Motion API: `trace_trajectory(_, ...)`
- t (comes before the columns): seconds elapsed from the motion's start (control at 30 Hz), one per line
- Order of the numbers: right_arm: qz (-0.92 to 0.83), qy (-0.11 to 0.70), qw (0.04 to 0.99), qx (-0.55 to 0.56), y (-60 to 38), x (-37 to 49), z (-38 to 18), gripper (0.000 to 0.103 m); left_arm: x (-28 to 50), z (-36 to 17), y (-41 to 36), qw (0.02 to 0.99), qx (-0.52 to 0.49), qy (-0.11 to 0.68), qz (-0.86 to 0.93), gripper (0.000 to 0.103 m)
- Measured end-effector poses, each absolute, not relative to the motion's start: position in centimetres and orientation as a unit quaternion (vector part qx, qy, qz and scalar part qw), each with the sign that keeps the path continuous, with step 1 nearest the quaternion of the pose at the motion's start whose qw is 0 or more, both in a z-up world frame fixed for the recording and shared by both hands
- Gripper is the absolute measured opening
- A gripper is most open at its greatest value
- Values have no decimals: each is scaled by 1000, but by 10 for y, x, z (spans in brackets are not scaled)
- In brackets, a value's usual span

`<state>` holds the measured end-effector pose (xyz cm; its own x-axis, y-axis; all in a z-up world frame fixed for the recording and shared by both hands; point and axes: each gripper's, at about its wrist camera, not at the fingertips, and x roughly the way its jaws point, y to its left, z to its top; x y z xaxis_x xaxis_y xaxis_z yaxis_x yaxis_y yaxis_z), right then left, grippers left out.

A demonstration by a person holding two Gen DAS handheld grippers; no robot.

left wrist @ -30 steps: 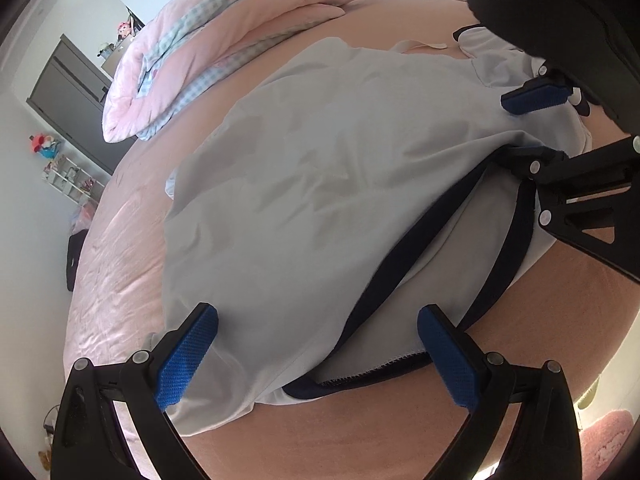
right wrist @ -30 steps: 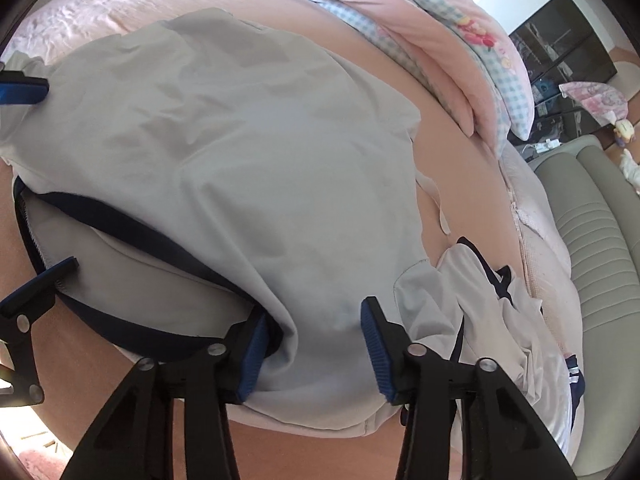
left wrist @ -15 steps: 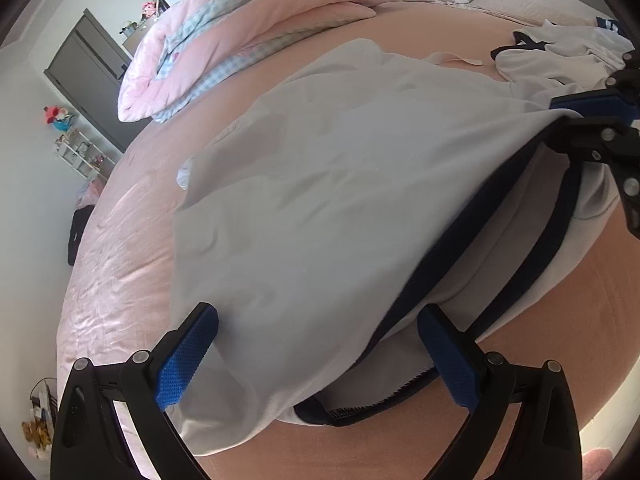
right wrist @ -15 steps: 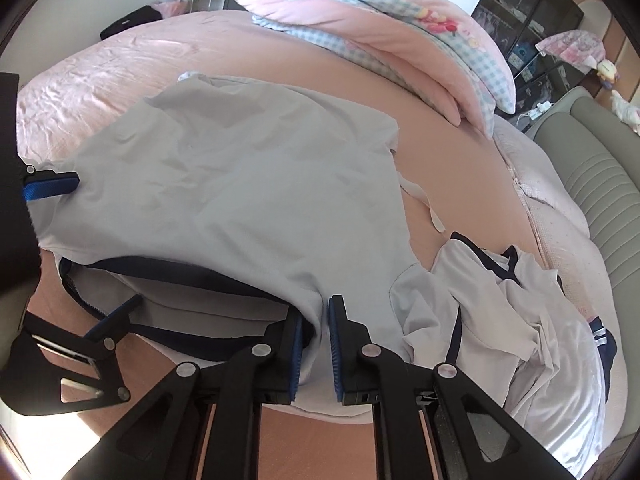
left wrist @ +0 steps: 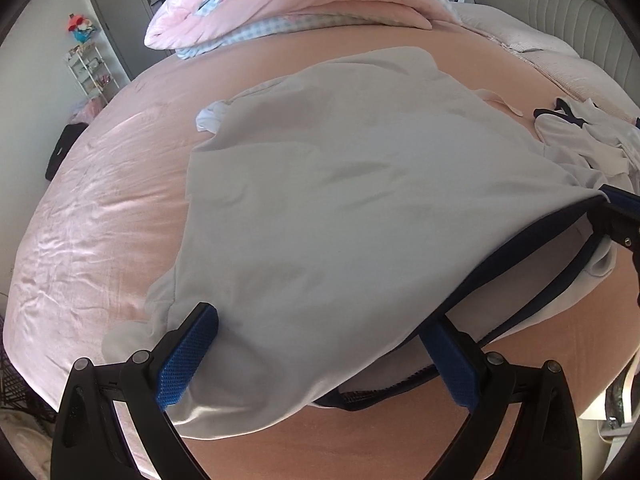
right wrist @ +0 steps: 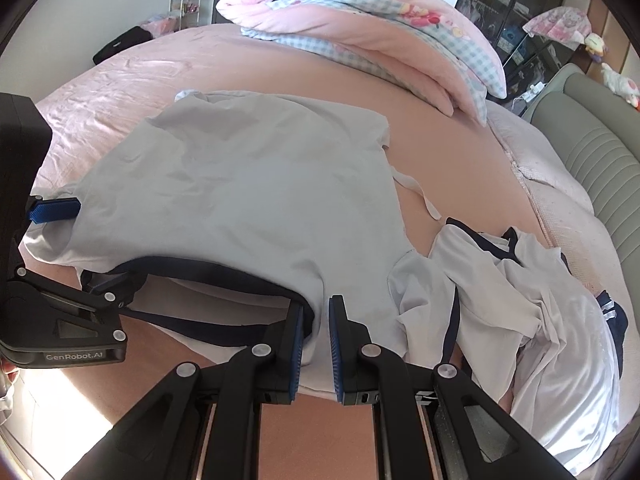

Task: Fold clothes
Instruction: 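Grasp the navy-trimmed hem with both grippers and lift it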

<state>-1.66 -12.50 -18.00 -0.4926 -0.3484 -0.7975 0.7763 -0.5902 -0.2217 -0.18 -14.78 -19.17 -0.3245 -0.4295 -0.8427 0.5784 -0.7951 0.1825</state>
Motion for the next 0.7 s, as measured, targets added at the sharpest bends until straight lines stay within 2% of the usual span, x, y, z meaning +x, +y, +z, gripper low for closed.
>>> trace_trajectory(0.33,-811,298,344,366,-120,-13,-183,10,19,-202,-164,390,503,65,-769,102)
trace_trajectory(0.4,-810,299,343,370,-118,-13,-186,10,23,-201,-167,398,501,70,-765,98)
trace_trajectory(0.47,-808,300,342,373,-116,-12,-190,10,29,-201,-168,387,505,87,-767,80)
trace_trajectory(0.5,-806,302,344,376,-116,-12,-192,10,30,-200,-168,384,506,90,-767,76)
trace_trajectory(0.57,-805,307,346,372,-116,-9,-196,10,28,-199,-168,376,509,86,-770,61)
trace_trajectory(0.63,-805,316,348,363,-117,-5,-198,10,26,-197,-165,361,511,86,-776,51)
trace_trajectory(0.7,-803,326,349,357,-120,-1,-202,11,25,-194,-162,359,510,82,-777,50)
